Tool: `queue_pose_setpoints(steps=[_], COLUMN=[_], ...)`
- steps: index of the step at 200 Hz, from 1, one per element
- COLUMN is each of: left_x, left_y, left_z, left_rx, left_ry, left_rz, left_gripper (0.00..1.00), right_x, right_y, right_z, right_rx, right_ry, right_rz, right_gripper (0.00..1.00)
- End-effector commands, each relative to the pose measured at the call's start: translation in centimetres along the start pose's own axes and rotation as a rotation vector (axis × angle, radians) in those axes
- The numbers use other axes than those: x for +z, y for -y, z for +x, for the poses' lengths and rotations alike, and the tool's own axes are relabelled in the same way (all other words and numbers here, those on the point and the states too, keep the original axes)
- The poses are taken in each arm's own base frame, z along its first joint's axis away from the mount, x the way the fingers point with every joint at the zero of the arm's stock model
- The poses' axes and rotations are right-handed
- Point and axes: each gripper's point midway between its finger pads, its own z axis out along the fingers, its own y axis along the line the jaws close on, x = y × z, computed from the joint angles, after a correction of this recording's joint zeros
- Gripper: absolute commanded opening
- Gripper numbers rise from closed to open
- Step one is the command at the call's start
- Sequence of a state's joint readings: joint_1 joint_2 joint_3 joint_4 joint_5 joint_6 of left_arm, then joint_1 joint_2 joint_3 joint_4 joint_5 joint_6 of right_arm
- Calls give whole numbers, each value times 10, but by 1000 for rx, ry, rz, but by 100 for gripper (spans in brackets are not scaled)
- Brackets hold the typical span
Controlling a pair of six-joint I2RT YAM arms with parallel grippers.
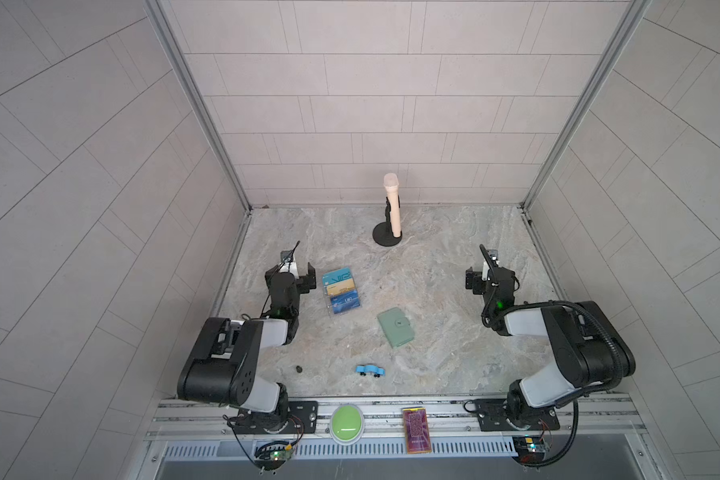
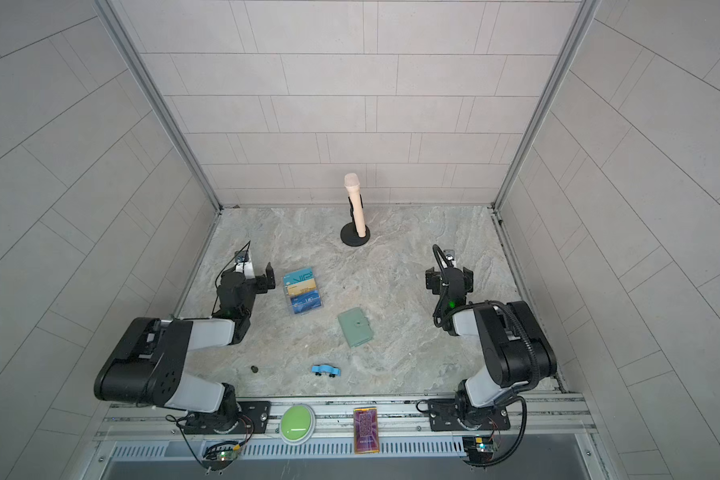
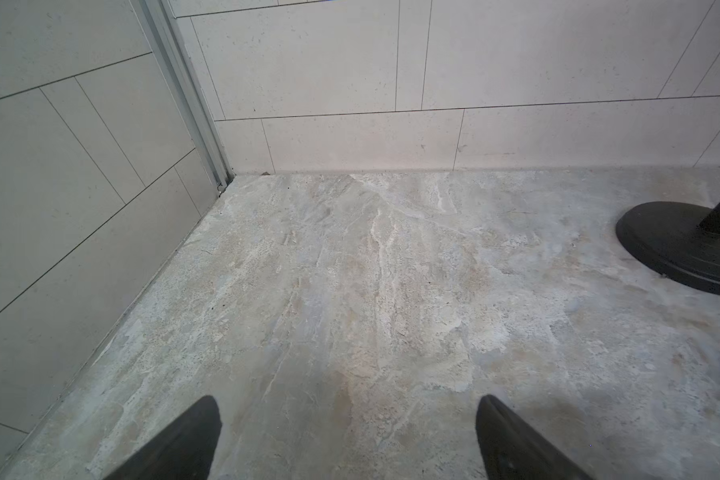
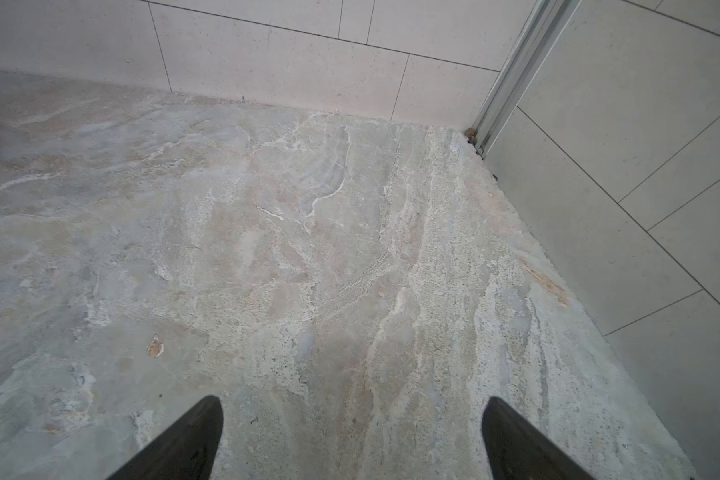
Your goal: Take the credit cards out of the card holder
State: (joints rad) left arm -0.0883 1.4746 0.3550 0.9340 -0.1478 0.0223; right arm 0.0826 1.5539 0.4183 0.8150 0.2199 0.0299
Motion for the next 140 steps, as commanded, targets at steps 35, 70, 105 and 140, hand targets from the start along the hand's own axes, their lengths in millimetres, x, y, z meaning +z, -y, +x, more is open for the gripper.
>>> queue_pose_setpoints(steps=[35, 70, 105, 140], left_x=[0, 1, 1, 1], left_y=[0, 0, 0, 0], left_z=[-9, -8, -8, -8], left_rx=[-5, -4, -4, -3], left_ry=[26, 23, 21, 21], left_rz=[-4, -4, -4, -5], left_gripper=[100, 100, 100, 100], right_x=[0, 1, 1, 1], right_y=[-1, -1, -1, -1], right_z=[-3, -2, -2, -3], right_rx=[-8, -6, -5, -4], right_ry=[12, 9, 9, 10], right_rz=[-3, -8, -7, -8], right_gripper=[99, 99, 100, 100])
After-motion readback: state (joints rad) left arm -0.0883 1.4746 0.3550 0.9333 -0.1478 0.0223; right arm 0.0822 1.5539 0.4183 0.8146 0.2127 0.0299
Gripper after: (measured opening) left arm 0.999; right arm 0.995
